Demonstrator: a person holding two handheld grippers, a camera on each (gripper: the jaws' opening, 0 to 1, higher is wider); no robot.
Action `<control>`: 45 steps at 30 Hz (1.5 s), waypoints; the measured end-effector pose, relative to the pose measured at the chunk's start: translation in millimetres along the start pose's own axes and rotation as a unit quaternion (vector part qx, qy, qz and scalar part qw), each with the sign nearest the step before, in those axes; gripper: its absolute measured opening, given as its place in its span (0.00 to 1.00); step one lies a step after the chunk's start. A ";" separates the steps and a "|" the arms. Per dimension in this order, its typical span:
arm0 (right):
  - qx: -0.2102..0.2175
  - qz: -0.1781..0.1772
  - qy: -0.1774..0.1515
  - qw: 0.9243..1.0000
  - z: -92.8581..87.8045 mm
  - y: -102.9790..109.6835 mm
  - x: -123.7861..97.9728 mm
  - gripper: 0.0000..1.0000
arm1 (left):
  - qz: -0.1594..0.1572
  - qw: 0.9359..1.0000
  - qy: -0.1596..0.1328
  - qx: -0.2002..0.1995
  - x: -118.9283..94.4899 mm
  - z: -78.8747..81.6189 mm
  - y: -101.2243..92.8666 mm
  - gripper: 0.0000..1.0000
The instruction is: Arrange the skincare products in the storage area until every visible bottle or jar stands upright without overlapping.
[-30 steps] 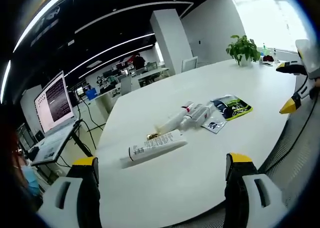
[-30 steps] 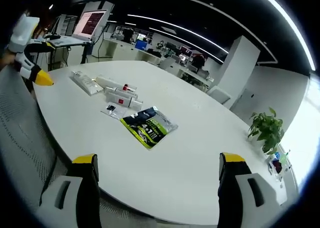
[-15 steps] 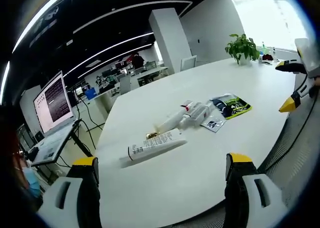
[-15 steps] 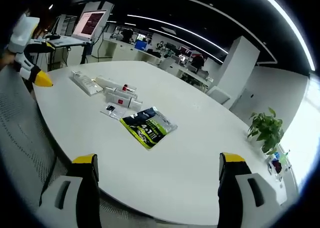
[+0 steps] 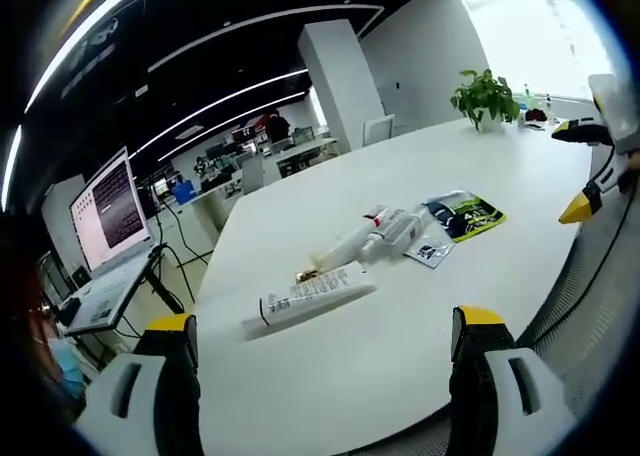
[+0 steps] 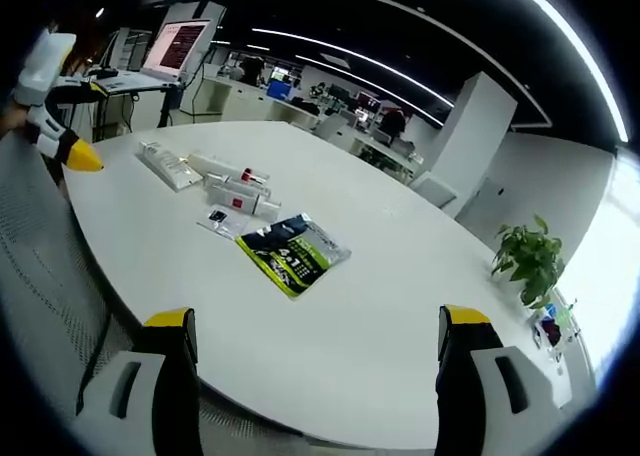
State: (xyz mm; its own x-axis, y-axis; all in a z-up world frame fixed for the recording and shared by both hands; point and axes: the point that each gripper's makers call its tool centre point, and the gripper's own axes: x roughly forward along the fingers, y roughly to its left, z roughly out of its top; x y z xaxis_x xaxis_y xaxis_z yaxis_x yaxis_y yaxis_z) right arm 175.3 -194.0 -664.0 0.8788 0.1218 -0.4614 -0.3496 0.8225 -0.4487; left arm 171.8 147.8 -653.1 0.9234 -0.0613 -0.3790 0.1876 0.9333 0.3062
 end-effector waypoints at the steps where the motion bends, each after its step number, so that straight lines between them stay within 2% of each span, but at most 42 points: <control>1: 0.000 0.000 0.000 1.000 0.4 0.2 0.1 1.00 | 0.000 1.000 0.001 0.000 0.1 -0.4 0.1 0.99; 5: 0.002 -0.004 0.001 1.000 0.6 -1.2 0.9 1.00 | 0.009 1.000 0.006 0.002 0.9 -2.6 3.2 0.99; 9: -0.007 0.006 -0.001 1.000 2.4 4.6 1.3 1.00 | 0.017 1.000 0.001 -0.001 0.4 -0.8 6.2 0.99; 18: -0.006 0.008 -0.008 1.000 4.8 5.9 0.9 1.00 | 0.013 1.000 -0.009 -0.008 1.4 0.6 8.7 0.99; 34: -0.008 0.005 0.000 1.000 2.1 4.7 1.4 1.00 | -0.016 1.000 -0.005 -0.007 2.1 0.0 -0.7 0.99; 45: -0.007 0.000 0.007 1.000 0.5 2.8 0.6 1.00 | -0.035 0.999 0.001 0.015 10.5 6.0 4.7 0.99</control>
State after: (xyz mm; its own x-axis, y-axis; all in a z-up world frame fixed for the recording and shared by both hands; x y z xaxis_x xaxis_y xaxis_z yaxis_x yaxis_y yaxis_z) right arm 175.0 -191.4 -665.1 0.8738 0.1146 -0.4727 -0.3550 0.8145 -0.4589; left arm 184.4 149.4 -650.4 0.9069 -0.1249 -0.4025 0.2618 0.9155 0.3056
